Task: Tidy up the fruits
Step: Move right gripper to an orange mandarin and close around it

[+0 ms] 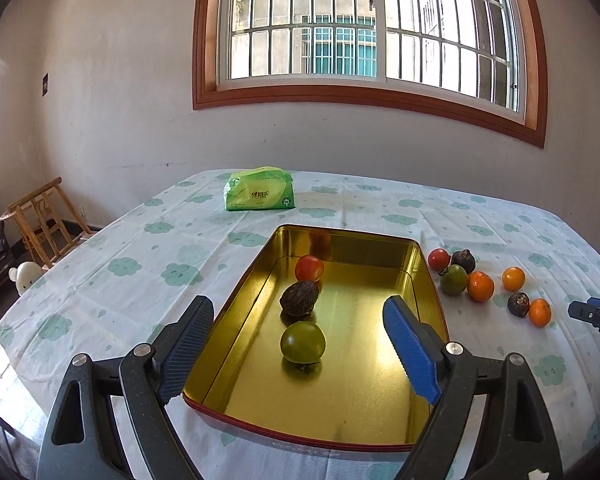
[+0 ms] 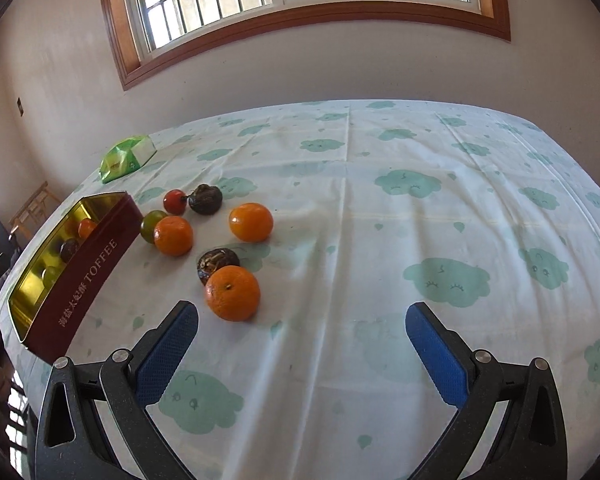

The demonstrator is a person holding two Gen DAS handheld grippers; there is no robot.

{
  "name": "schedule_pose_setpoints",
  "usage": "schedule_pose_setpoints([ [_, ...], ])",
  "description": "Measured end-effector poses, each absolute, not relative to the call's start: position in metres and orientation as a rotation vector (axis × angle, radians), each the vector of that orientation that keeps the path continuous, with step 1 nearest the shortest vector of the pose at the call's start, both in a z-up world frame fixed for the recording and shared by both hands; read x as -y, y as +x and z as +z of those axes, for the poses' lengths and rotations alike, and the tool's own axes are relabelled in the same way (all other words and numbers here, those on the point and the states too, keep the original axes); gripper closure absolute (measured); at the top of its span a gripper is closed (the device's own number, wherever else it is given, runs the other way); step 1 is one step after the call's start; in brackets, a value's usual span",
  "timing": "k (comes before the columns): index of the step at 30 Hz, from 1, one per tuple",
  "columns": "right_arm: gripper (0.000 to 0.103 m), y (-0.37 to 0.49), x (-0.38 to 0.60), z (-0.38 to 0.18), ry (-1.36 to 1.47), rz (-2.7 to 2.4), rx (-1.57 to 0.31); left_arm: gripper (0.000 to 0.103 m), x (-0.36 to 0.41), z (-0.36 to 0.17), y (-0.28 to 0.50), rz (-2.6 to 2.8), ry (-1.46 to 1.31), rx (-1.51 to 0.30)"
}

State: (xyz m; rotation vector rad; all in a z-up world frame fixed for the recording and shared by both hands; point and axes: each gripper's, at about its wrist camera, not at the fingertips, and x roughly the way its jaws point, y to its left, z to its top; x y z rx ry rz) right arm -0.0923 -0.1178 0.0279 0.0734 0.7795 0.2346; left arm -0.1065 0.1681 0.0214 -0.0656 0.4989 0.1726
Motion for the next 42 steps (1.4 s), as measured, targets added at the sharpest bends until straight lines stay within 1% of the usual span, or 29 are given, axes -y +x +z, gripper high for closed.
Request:
schedule_pose_setpoints([
  [6,0.001,-0.090,0.099,0.023,0.041,0.267,-0.802,0.019,-0.176,0.012,-0.119,0.175,-0.099,-0.495],
  [8,0.008,-0.088,0.095,0.020,0.032,0.277,-0.813,0.019,-0.177,0.011,-0.122,0.175,-0.104,-0.491],
  [12,0.013,-0.082,0.084,0.017,-0.014,0.296,-0.823,0.018,-0.177,0.012,-0.128,0.175,-0.102,-0.486],
  [15,0.016,-0.078,0.076,0.015,-0.048,0.308,-0.825,0.015,-0.175,0.015,-0.132,0.172,-0.092,-0.479],
  [18,0.023,-0.070,0.070,0.009,-0.082,0.316,-0.842,0.012,-0.174,0.018,-0.135,0.174,-0.087,-0.472],
  [19,0.029,-0.067,0.069,0.007,-0.092,0.321,-0.851,0.012,-0.174,0.018,-0.136,0.174,-0.089,-0.472],
  [23,0.066,-0.062,0.061,0.002,-0.139,0.339,-0.886,0.010,-0.178,0.018,-0.134,0.176,-0.111,-0.486],
  [27,0.066,-0.071,0.058,0.008,-0.129,0.351,-0.896,0.010,-0.182,0.017,-0.134,0.184,-0.132,-0.509],
  [32,0.066,-0.095,0.046,0.037,-0.092,0.428,-0.840,0.010,-0.189,0.021,-0.137,0.203,-0.158,-0.526],
  [38,0.066,-0.097,0.002,0.088,-0.074,0.573,-0.772,0.008,-0.197,0.025,-0.140,0.226,-0.189,-0.553],
  [42,0.066,-0.087,-0.035,0.101,-0.077,0.653,-0.772,0.007,-0.200,0.026,-0.140,0.250,-0.176,-0.574],
])
